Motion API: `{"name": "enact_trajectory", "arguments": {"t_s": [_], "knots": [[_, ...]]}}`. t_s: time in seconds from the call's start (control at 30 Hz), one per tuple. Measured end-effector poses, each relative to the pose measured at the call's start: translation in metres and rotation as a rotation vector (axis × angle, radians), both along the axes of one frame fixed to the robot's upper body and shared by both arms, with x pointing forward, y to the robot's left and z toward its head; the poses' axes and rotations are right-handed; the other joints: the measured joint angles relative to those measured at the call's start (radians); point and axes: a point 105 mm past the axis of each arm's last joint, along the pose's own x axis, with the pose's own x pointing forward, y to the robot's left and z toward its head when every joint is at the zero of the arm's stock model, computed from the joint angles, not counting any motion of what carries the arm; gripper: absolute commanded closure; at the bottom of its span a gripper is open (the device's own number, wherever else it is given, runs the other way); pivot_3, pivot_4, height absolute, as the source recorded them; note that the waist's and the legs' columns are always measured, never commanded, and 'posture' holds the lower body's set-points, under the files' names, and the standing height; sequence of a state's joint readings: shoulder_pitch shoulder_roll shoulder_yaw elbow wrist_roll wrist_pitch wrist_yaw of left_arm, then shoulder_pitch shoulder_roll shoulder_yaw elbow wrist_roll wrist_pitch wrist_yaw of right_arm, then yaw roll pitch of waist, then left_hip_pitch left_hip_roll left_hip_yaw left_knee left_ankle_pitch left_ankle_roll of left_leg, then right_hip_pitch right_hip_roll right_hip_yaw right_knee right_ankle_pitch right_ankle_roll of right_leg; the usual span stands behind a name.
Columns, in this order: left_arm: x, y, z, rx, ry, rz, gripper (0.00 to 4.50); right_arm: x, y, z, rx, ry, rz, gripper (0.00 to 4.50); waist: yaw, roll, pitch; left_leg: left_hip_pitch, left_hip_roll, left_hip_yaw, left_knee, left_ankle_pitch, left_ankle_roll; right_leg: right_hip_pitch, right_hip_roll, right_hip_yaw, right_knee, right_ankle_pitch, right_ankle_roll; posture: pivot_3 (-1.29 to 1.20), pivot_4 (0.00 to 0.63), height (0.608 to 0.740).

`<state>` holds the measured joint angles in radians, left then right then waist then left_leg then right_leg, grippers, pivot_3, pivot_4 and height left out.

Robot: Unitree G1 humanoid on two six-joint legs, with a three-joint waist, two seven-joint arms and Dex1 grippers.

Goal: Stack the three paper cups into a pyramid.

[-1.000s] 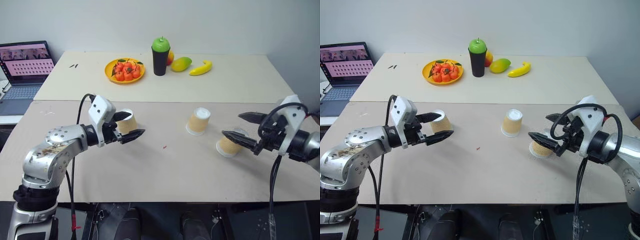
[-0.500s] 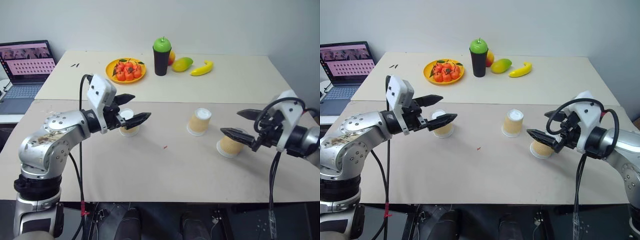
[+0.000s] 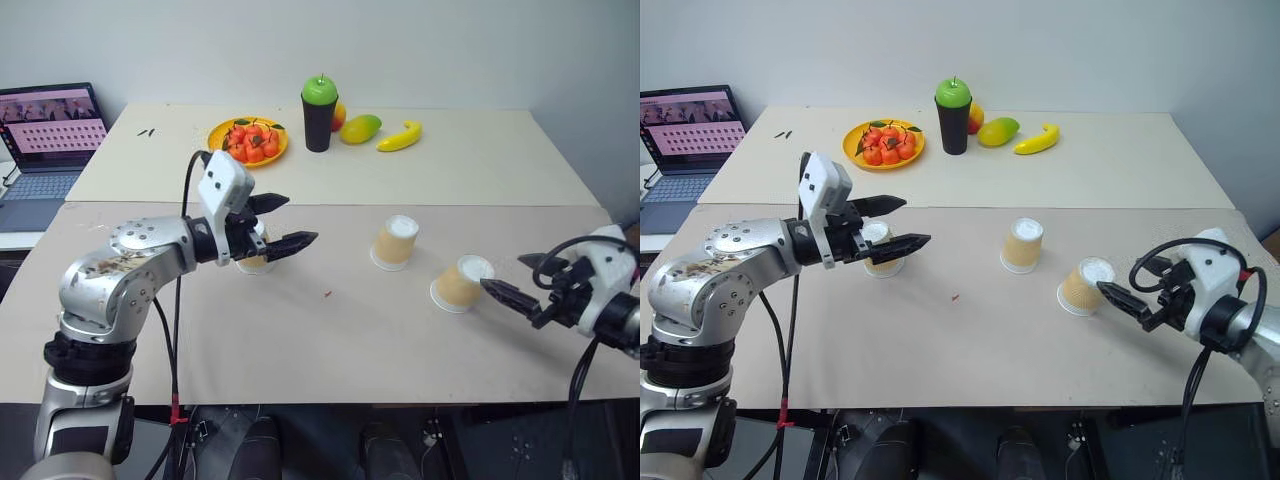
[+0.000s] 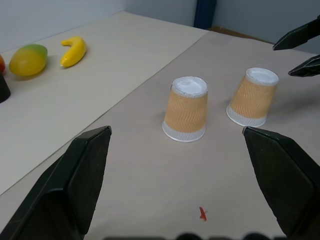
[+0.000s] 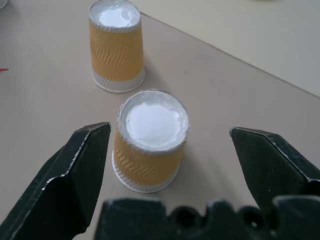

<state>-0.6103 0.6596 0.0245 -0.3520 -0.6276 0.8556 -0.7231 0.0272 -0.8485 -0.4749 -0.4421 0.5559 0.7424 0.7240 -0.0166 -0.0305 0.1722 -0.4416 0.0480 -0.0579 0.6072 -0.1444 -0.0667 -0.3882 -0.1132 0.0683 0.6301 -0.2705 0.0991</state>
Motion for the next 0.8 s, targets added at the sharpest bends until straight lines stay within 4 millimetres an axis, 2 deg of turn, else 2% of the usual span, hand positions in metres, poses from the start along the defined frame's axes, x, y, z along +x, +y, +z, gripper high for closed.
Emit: {"name": "enact_trajectory", "arguments": {"t_s": [0.17,0.33,0.53,0.8], "knots": [[-0.001,0.001,-0.001,0.02,0.0,0.0,0.0,0.0,0.009,-0.01,0.034,0.035,0.041,0.03,0.001,0.0,0.0,0.0,0.0,0.0,0.0,0.0,0.0,0.0,0.0,0.0,0.0,0.0,0.0,0.0,0.15,0.735],[-0.005,0.005,-0.003,0.055,0.011,-0.003,0.0,0.007,0.0,-0.02,0.031,0.047,0.019,0.03,0.001,0.0,0.0,0.0,0.0,0.0,0.0,0.0,0.0,0.0,0.0,0.0,0.0,0.0,0.0,0.0,0.15,0.735],[-0.007,0.008,-0.004,0.056,0.034,-0.004,0.0,0.023,-0.005,-0.016,0.025,0.009,0.031,0.03,0.001,0.0,0.0,0.0,0.0,0.0,0.001,0.0,0.0,0.0,0.0,0.0,0.001,0.0,0.0,0.0,0.15,0.735],[-0.01,0.013,0.001,0.064,0.028,0.024,0.0,0.04,0.005,-0.025,0.021,0.011,0.087,0.03,0.0,0.0,0.0,0.0,0.0,0.0,0.001,0.0,0.0,0.0,0.001,0.001,0.001,0.0,0.0,0.0,0.15,0.735]]}}
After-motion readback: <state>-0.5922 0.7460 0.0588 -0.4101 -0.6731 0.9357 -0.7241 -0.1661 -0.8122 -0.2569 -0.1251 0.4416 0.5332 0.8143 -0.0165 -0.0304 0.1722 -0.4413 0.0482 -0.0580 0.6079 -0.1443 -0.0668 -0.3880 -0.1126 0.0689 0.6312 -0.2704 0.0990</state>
